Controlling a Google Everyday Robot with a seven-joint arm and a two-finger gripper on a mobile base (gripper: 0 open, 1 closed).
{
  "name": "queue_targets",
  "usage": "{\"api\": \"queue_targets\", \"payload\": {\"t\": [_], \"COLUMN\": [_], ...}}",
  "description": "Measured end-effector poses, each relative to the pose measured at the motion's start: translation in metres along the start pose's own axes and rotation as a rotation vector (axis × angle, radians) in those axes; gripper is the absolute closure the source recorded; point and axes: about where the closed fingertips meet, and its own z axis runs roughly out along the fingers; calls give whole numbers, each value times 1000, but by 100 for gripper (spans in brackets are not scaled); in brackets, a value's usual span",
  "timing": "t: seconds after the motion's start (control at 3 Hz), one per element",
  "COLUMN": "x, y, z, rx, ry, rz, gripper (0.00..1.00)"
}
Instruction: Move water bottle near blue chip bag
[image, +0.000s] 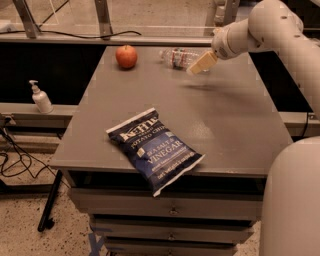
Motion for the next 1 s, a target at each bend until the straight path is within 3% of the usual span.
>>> {"api": "queue_targets", "payload": {"t": [0.67,1.0], "x": [-3,-1], "y": [10,18], "z": [31,43], "rx": [-71,-116], "ry": [46,58], "rz": [-4,-4], "gripper": [0,18]}}
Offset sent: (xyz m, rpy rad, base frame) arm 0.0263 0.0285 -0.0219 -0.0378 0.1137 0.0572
